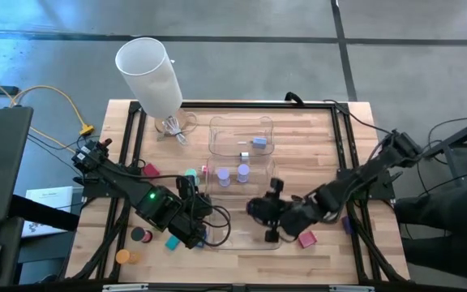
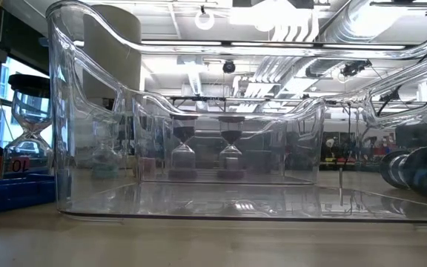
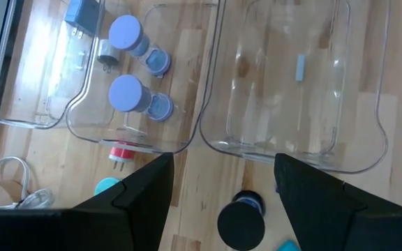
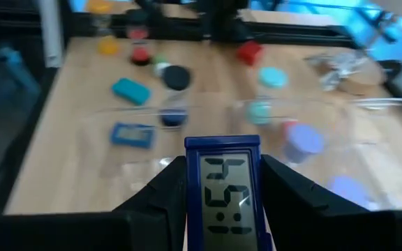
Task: Pick & Place Office items
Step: Put the top right dark blue digital clock into the bottom transparent bin
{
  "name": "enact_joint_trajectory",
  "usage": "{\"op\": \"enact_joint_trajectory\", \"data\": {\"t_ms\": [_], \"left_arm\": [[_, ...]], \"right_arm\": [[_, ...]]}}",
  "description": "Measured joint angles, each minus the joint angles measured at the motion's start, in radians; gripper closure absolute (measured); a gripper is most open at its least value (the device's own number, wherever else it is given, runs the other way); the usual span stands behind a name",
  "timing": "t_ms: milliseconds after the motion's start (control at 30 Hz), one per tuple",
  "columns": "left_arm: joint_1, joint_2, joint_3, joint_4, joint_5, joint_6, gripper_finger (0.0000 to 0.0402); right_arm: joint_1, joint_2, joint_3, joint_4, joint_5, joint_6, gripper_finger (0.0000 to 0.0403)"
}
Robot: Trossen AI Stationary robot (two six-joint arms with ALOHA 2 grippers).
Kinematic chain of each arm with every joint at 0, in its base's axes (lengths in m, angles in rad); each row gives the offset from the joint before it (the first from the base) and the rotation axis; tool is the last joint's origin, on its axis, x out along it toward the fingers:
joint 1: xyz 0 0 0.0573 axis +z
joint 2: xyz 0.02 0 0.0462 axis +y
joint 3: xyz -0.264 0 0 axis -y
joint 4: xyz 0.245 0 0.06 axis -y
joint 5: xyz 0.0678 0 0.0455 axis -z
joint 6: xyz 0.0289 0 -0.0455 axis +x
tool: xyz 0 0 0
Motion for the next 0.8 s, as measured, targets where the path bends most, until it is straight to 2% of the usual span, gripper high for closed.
{"op": "enact_joint_trajectory", "data": {"t_ms": [300, 567, 800], "left_arm": [[-0.025, 0.0, 0.0, 0.0, 0.0, -0.042, 0.0163], [-0.101, 0.0, 0.0, 0.03, -0.001, -0.071, 0.0163], [-0.156, 0.0, -0.033, 0.064, -0.062, -0.068, 0.0163]], "right_arm": [[0.017, 0.151, 0.0, 0.125, -0.059, 0.049, 0.0269], [-0.029, 0.279, 0.0, 0.167, -0.19, 0.179, 0.0269], [-0.061, 0.369, 0.0, 0.257, -0.268, 0.214, 0.0269]]}}
